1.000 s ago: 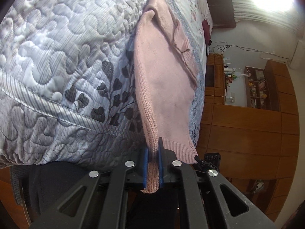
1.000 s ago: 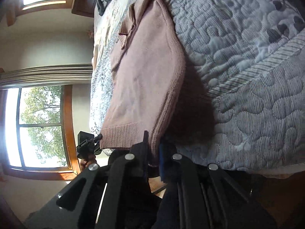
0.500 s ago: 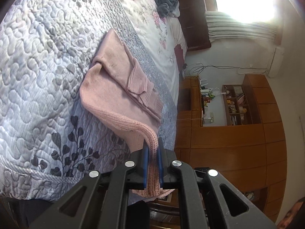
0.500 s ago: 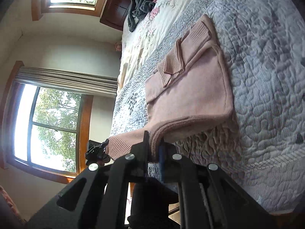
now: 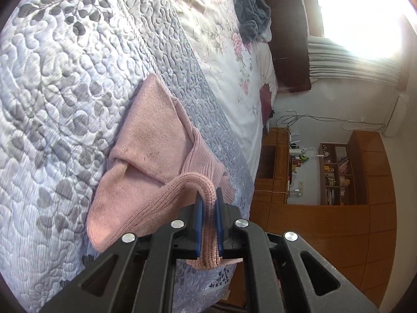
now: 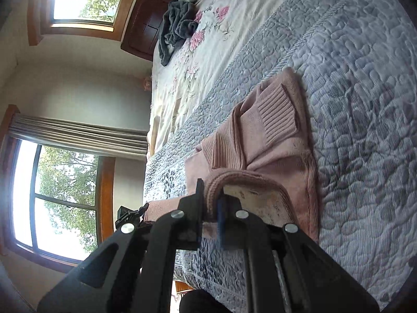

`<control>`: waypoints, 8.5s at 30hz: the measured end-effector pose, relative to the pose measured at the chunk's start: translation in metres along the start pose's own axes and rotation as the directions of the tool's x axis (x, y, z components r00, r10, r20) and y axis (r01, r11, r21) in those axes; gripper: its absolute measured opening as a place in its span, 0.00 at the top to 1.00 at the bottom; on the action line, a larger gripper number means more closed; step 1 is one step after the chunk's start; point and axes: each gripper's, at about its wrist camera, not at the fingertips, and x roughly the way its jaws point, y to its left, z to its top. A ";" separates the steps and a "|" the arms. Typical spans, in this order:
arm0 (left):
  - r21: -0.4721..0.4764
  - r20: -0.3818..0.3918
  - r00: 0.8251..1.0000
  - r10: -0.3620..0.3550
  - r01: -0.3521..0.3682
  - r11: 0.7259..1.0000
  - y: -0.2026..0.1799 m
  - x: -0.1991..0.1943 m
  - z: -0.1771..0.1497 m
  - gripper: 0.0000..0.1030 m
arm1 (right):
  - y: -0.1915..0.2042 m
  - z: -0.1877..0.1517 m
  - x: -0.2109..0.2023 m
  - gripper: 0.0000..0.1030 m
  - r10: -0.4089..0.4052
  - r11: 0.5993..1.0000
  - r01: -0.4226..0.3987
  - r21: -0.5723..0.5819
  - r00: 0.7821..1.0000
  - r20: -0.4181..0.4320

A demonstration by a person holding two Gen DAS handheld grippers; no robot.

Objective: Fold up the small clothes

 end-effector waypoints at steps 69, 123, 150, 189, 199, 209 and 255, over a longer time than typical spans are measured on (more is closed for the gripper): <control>0.346 0.062 0.930 0.362 -0.360 0.866 -0.010 0.161 0.164 0.92 | -0.032 0.171 0.140 0.93 -0.392 0.896 0.404 -0.183 0.915 0.101; 0.305 -0.005 0.970 0.245 -0.232 0.924 0.077 0.012 -0.017 0.49 | 0.068 -0.128 0.149 0.38 -0.555 0.571 0.509 -0.644 0.817 0.154; 0.170 -0.019 1.000 0.005 -0.002 0.985 0.105 -0.048 0.014 0.30 | 0.144 -0.234 0.449 0.28 -0.579 -0.195 0.467 -0.862 0.655 0.486; 0.326 -0.279 0.881 0.383 -0.288 0.900 0.028 0.173 0.140 0.63 | 0.172 -0.202 0.420 0.83 -0.513 0.070 0.551 -0.832 0.735 0.444; 0.384 -0.217 0.875 0.432 -0.330 0.862 0.005 0.167 0.135 0.77 | 0.173 -0.195 0.403 0.84 -0.480 0.176 0.554 -0.814 0.770 0.421; 0.495 -0.137 0.858 0.494 -0.373 0.785 -0.062 0.167 0.110 0.78 | 0.176 -0.177 0.352 0.87 -0.399 0.352 0.533 -0.770 0.829 0.392; 0.702 0.096 0.691 0.716 -0.557 0.444 -0.280 0.277 -0.011 0.79 | 0.161 -0.084 0.157 0.87 -0.161 0.797 0.339 -0.500 0.917 0.366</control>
